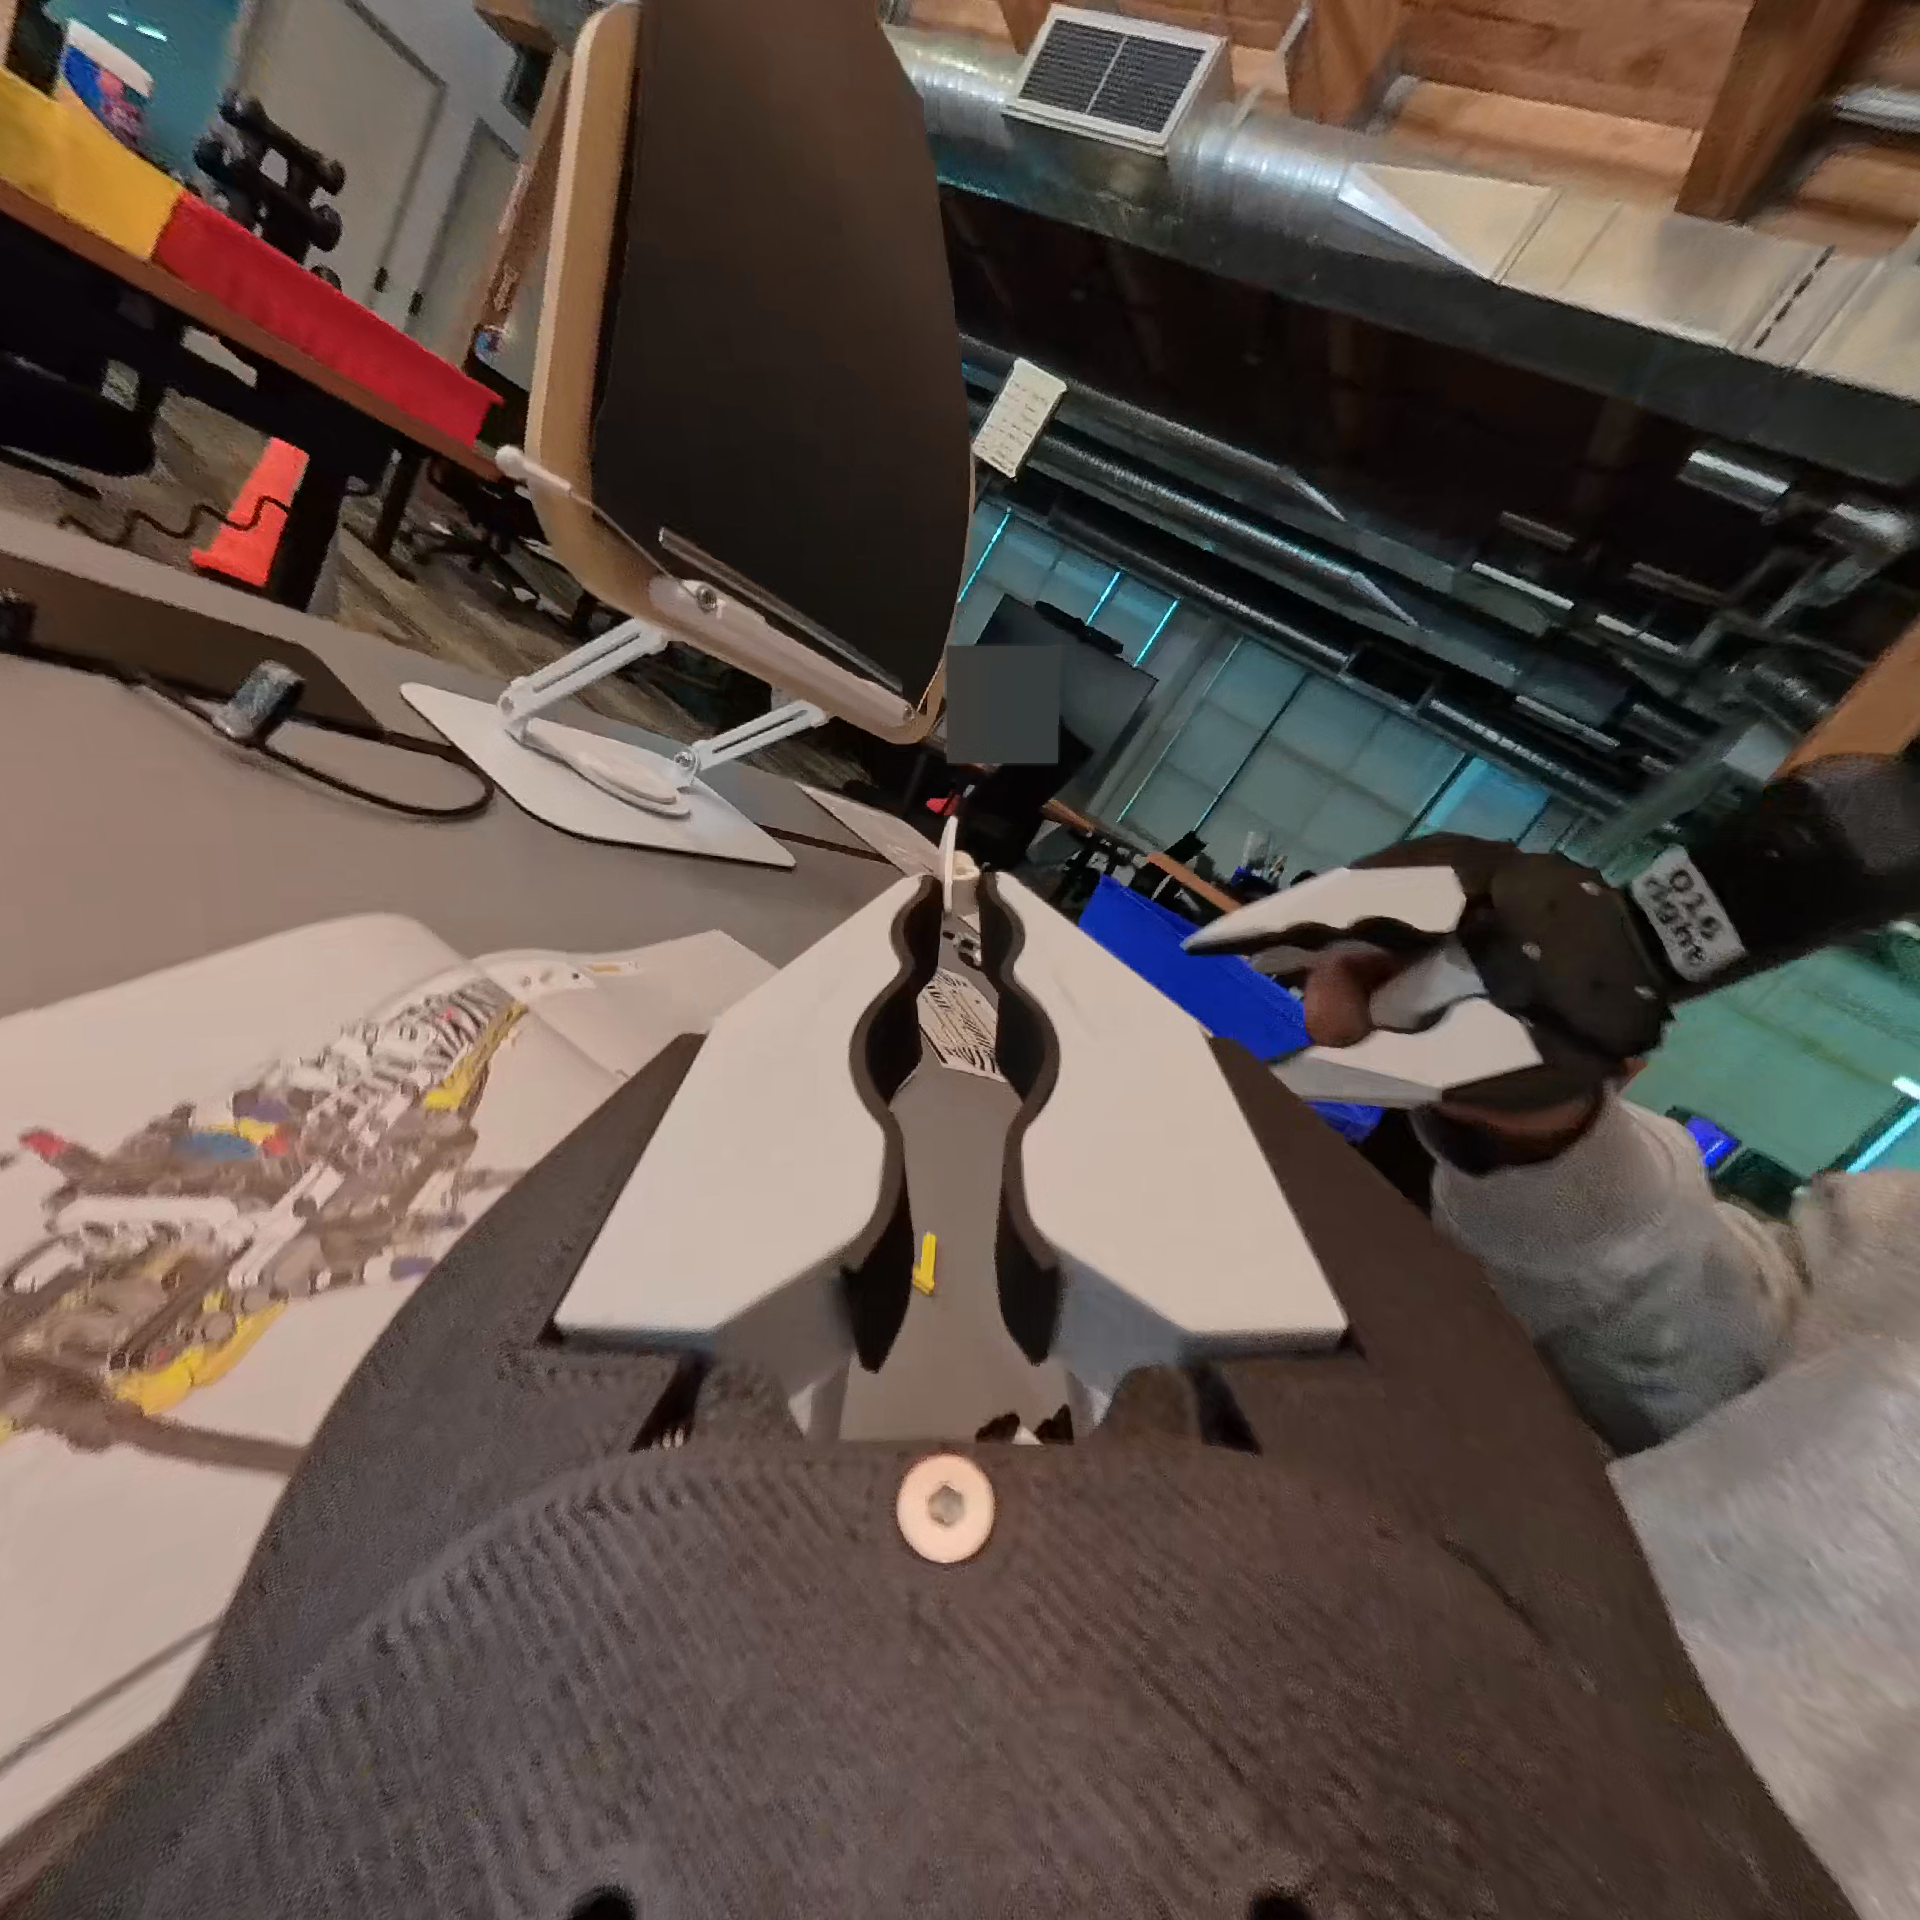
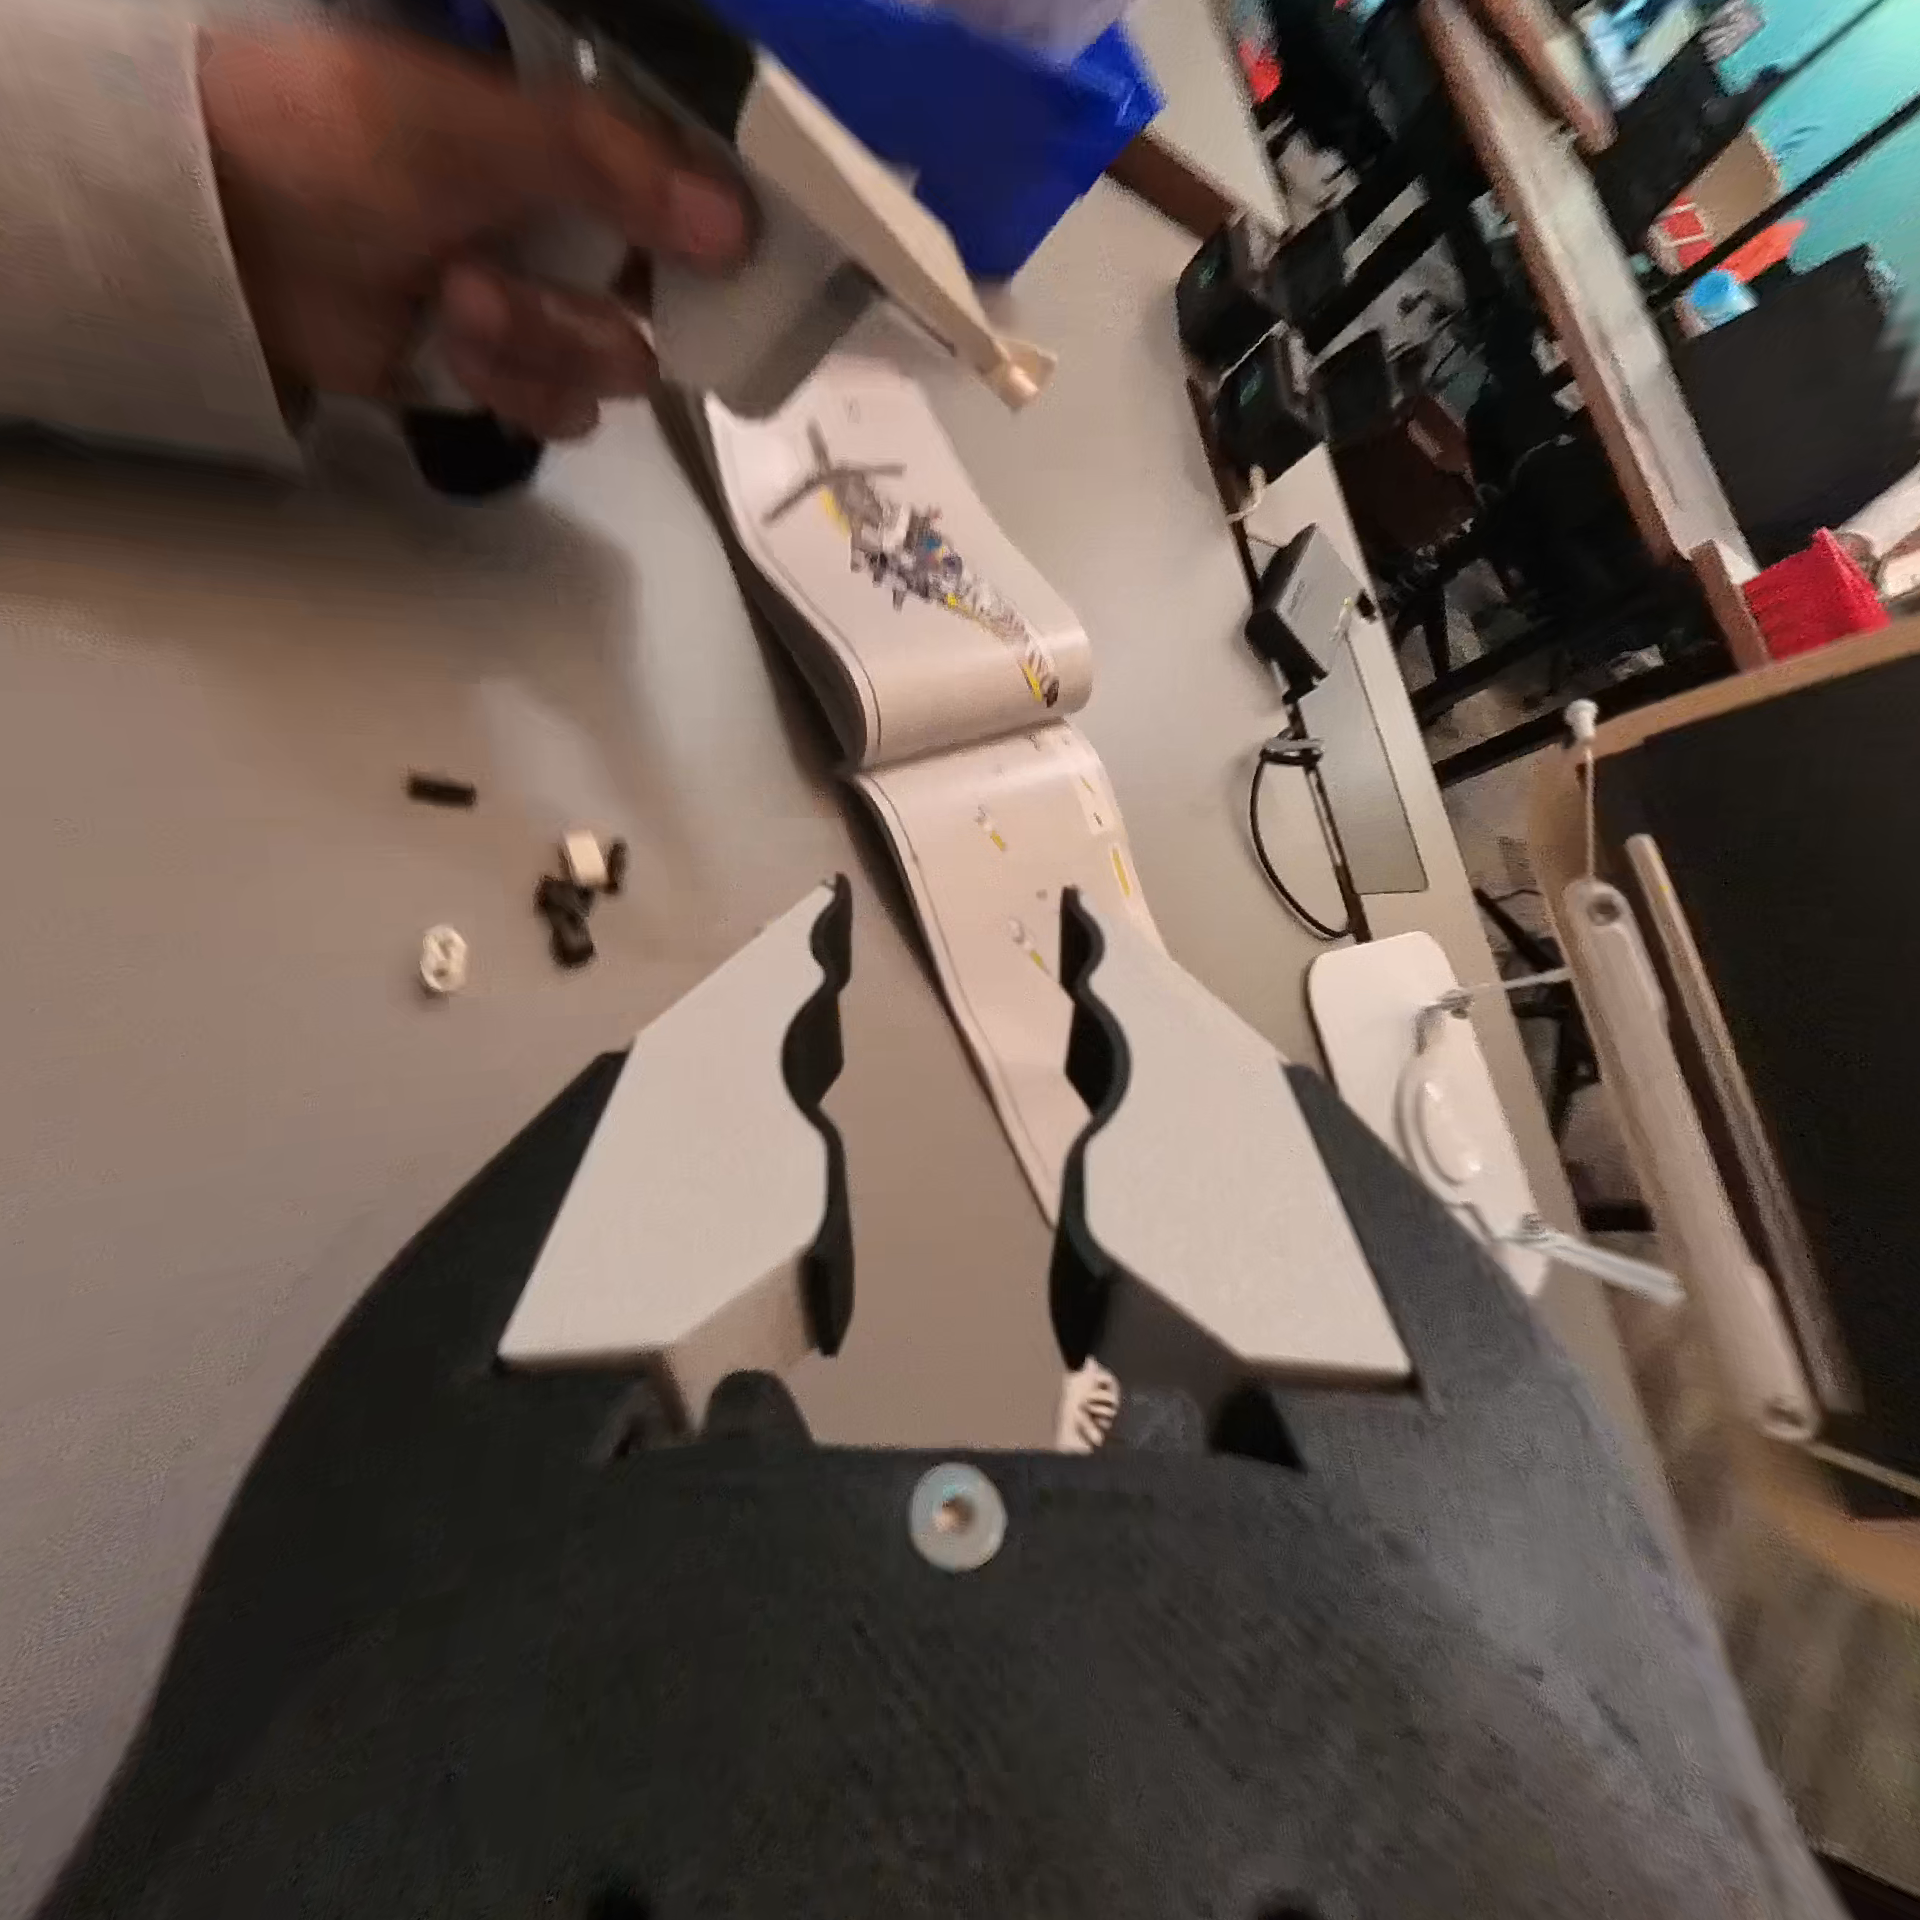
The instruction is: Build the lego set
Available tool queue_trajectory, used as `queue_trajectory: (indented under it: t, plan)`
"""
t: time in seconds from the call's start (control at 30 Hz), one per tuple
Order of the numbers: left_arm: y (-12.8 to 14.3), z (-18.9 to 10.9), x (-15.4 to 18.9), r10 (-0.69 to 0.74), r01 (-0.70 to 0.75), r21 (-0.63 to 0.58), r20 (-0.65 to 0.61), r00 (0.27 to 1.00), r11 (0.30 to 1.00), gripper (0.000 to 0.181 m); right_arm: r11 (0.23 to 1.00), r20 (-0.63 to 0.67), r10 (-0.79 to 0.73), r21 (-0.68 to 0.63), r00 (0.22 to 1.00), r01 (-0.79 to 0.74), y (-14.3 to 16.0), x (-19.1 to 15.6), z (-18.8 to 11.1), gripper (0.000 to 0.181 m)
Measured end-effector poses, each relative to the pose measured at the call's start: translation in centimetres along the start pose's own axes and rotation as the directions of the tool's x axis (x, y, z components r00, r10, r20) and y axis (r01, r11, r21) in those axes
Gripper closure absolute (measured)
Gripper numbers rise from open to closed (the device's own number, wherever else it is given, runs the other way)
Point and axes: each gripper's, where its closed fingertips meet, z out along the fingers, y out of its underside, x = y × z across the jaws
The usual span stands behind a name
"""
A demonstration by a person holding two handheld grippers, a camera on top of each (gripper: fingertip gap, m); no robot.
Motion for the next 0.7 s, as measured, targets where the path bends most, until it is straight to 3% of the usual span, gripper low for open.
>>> queue_trajectory:
  t: [0.1,0.33,0.5,0.7]
  plan:
    - [-1.2,-0.9,0.9,-0.063,0.072,0.089,-0.093,0.994,0.993,0.176,0.991,0.149,-0.103,-0.073,0.984,0.115,1.6,-0.5,2.2,0.139]
    - [0.1,0.0,2.0,-0.075,0.077,0.003,-0.166,0.983,0.997,0.176,0.954,0.493,-0.143,-0.162,0.858,0.252,7.4,-2.6,6.9,0.141]
    - [0.3,0.3,2.3,-0.1,0.098,-0.018,-0.195,0.976,0.995,0.176,0.964,0.609,-0.146,-0.089,0.779,0.25,7.4,-4.2,8.1,0.152]
    - [0.4,0.4,2.6,-0.129,0.127,-0.027,-0.226,0.965,0.992,0.177,0.971,0.658,-0.129,-0.068,0.742,0.23,8.0,-5.2,8.8,0.161]
